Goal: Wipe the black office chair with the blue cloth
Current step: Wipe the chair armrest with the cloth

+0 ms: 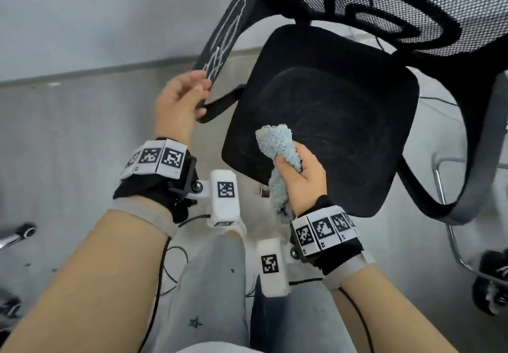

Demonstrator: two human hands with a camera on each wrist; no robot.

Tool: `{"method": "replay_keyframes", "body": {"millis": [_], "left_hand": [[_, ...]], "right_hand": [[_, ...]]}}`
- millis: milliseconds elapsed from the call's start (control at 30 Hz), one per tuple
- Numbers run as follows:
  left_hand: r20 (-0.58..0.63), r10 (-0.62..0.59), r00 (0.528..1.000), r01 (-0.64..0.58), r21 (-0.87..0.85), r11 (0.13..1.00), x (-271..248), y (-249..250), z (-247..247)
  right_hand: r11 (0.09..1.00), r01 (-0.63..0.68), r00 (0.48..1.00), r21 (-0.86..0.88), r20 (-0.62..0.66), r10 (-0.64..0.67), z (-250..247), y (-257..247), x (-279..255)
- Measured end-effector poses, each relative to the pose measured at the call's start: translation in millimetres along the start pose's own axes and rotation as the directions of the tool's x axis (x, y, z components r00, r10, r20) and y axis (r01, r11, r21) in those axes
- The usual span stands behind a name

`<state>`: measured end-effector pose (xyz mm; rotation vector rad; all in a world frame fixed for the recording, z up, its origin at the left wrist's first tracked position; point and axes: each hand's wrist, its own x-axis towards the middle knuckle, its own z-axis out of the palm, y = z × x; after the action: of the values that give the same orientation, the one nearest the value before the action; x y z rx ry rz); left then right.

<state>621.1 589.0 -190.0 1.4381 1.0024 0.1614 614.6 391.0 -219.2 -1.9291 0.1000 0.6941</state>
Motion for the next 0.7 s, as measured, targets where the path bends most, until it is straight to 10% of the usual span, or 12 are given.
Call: {"method": "replay_keyframes", "body": {"millis": [500, 700], "left_hand": [[0.085, -0.214, 0.973, 0.158, 0.428, 0.890, 88, -22, -14], [0.131, -0.427, 0.895, 0.267, 0.610, 0.746, 82, -26, -22]], "right_hand": [[0.987, -0.160, 0.983, 0.023, -0.085, 0.161, 47, -5, 24], [0.990, -0.140, 0.988, 0.015, -0.064, 0.140, 54, -18, 33]]}}
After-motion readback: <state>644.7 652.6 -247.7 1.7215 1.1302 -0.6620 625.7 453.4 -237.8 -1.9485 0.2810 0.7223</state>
